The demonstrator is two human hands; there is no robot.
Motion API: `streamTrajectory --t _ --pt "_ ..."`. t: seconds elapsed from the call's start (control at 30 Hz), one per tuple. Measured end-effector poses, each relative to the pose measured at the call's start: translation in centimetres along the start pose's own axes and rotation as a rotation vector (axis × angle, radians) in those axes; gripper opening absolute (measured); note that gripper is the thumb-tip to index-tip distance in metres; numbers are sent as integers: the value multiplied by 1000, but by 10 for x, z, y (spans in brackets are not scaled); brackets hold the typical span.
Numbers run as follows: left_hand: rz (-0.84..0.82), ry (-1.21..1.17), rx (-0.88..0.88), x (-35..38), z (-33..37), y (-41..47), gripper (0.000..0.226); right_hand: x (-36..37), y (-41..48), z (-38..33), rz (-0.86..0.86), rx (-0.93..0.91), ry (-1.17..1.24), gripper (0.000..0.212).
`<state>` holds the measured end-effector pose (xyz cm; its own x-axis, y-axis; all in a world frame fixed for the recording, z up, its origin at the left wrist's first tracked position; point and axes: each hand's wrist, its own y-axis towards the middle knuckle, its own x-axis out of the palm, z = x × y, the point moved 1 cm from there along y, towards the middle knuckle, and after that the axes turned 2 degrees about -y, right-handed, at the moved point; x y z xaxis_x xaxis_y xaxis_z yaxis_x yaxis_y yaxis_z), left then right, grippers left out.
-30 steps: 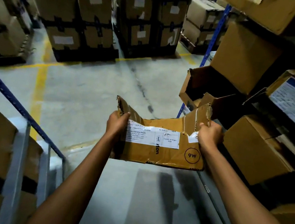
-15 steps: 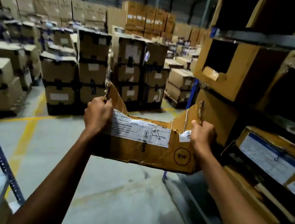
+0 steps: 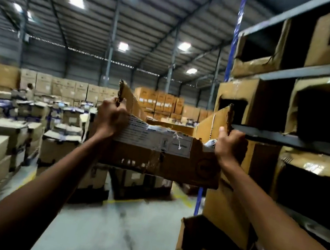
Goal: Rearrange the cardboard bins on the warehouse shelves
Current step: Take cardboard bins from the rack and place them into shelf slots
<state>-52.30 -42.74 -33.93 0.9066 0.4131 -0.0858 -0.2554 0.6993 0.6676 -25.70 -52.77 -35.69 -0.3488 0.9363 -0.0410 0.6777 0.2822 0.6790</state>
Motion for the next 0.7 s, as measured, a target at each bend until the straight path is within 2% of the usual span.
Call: streamTrajectory --t 0.17,0.27,0.47,0.6,0.7 --pt "81 -152 44 0 53 31 37 -22 49 -41 135 -148 10 34" --pt "178 -207 141 -1 82 40 30 -41 68 -70 190 -237 60 35" --pt "304 -371 334 10 133 72 47 -89 116 -120 350 -389 -61 45" --pt "362 -487 426 14 185 80 36 -128 134 -154 451 -478 -91 37" --pt "427 -468 444 17 221 85 29 -155 149 -174 523 -545 -76 38"
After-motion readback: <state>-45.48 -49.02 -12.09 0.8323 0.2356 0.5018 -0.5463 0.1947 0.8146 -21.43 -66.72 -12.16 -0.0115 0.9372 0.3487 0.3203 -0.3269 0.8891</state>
